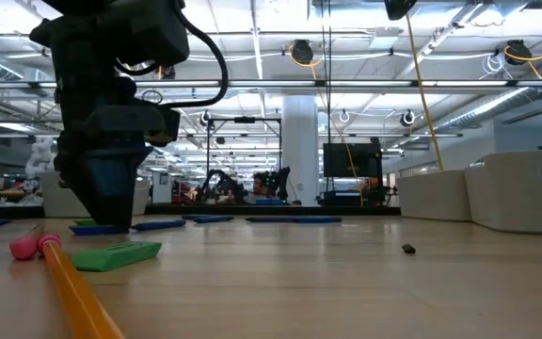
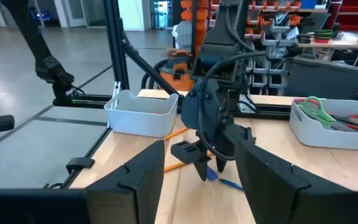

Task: Sort crayons/erasers/pens/pencils in bins
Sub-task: Put the violet eraser into the bottom left gray bin

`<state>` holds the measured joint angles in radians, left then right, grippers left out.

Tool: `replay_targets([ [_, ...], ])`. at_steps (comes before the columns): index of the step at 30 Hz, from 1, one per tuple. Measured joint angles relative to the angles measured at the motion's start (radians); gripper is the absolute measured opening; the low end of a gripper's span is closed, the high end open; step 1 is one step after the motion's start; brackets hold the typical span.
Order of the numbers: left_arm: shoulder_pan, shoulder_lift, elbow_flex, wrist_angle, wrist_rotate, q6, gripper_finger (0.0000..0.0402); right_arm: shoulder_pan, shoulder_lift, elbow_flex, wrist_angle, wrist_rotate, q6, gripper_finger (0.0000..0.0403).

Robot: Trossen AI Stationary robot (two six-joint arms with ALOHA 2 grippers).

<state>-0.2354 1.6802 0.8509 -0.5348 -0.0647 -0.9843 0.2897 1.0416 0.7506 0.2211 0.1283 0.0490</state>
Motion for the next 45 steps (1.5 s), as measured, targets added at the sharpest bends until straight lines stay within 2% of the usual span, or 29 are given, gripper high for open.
replay_targets([
  [3,-0.002,0.0,0.0,0.002,0.003,-0.003,0.0237,0.0,-0.001,0.0,0.0,0.0,0.002,0.0187],
  [7,0.004,0.0,0.0,-0.013,0.022,-0.084,0.0206,0.0,-0.001,0.0,0.0,0.0,0.017,0.0187],
  [11,-0.006,0.001,-0.001,-0.014,-0.02,-0.13,0.0177,0.0,-0.001,0.0,0.0,0.0,0.017,0.0187],
  [14,-0.007,0.001,-0.001,-0.014,-0.027,-0.163,0.017,0.0,-0.001,0.0,0.0,0.0,0.017,0.0187],
  [22,-0.012,0.002,0.001,-0.063,-0.035,-0.135,0.021,0.0,-0.001,0.0,0.0,0.001,0.017,0.0187],
  [27,-0.01,0.002,0.002,-0.073,-0.035,-0.118,0.0208,-0.001,-0.001,0.0,0.007,0.003,0.01,0.0187],
  [31,0.004,0.002,0.002,-0.081,-0.028,-0.183,0.0219,-0.002,-0.001,0.0,0.008,0.078,0.018,0.019],
  [38,0.009,0.002,0.001,-0.078,-0.009,-0.168,0.0257,-0.002,-0.001,0.0,0.044,0.098,-0.024,0.0202],
  [45,-0.016,0.006,0.051,-0.098,-0.021,-0.171,0.0245,-0.005,-0.001,0.0,0.052,0.137,-0.088,0.0203],
])
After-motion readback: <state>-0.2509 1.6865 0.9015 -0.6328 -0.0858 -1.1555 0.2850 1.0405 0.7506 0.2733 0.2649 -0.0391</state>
